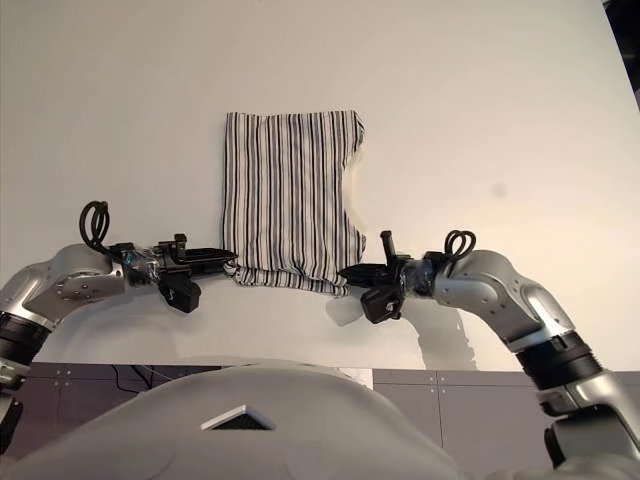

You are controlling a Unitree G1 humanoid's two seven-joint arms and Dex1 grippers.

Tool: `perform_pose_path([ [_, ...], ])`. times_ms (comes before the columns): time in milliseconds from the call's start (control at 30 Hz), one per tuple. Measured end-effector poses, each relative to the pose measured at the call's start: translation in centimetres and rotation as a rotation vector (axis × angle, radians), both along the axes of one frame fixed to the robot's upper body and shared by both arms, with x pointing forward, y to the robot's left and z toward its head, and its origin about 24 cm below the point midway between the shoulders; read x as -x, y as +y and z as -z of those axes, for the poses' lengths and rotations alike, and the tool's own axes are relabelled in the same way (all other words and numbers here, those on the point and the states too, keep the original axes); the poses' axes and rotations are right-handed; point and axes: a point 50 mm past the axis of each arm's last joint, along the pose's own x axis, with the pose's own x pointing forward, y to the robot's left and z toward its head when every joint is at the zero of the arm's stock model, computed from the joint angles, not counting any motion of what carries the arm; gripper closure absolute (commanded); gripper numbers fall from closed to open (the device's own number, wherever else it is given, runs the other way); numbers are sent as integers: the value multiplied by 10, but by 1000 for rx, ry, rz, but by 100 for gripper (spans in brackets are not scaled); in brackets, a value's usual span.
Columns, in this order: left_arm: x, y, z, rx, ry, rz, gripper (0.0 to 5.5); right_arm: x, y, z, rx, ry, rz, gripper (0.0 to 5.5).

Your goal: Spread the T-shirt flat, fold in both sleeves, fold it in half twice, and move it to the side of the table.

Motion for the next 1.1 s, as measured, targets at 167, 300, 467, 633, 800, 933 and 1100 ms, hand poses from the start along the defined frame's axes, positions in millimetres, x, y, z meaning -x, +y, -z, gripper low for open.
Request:
perform_pose_path([
  [167, -1, 3, 0, 21, 40, -45, 540, 2, 3, 3, -59, 50, 7, 540],
  [300, 30, 12, 0, 91, 334, -230, 540, 28, 4, -1, -165, 346, 95, 540],
  [467, 46, 25, -19, 185, 589, -433, 540, 28, -7, -27, -294, 561, 279, 540],
  [633, -16, 11, -44, 447, 565, -645, 540, -41, 5, -49, -503, 501, 588, 540],
  [800, -94, -8, -60, 508, 456, -712, 540, -93, 3, -43, -529, 408, 838, 540],
  [933, -104, -6, -37, 435, 468, -746, 540, -102, 11, -29, -478, 400, 867, 540],
  [1100, -104, -2, -18, 391, 437, -757, 509, -108, 21, -20, -447, 369, 862, 509],
])
